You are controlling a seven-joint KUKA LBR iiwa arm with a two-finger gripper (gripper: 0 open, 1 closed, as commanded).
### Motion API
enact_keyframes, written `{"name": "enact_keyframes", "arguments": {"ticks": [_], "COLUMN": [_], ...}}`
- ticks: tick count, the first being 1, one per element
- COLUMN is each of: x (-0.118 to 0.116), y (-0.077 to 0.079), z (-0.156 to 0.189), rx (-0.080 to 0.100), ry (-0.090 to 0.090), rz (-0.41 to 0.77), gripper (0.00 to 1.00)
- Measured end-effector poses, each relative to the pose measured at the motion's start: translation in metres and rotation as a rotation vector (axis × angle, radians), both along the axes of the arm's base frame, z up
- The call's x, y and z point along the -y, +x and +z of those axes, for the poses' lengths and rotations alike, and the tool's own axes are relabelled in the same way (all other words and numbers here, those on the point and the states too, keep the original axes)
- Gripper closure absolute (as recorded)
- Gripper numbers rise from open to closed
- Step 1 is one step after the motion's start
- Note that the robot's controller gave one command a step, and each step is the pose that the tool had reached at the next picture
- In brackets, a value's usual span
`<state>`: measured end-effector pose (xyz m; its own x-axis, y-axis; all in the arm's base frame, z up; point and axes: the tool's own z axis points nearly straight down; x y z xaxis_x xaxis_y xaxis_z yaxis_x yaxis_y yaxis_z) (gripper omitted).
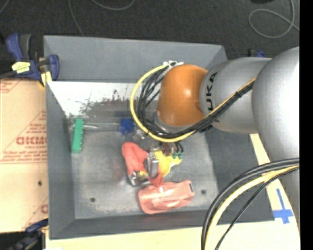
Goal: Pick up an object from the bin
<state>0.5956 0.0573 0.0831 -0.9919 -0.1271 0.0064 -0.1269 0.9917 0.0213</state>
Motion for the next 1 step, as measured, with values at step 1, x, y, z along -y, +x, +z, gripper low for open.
{"name": "enact_keyframes", "arguments": {"ticks": [1], "x": [-0.0001], "y": [0.0038], "z": [0.0014], "rx": [0.025], "ry": [0.002], "rz": [0.0], "gripper": [0.0]}}
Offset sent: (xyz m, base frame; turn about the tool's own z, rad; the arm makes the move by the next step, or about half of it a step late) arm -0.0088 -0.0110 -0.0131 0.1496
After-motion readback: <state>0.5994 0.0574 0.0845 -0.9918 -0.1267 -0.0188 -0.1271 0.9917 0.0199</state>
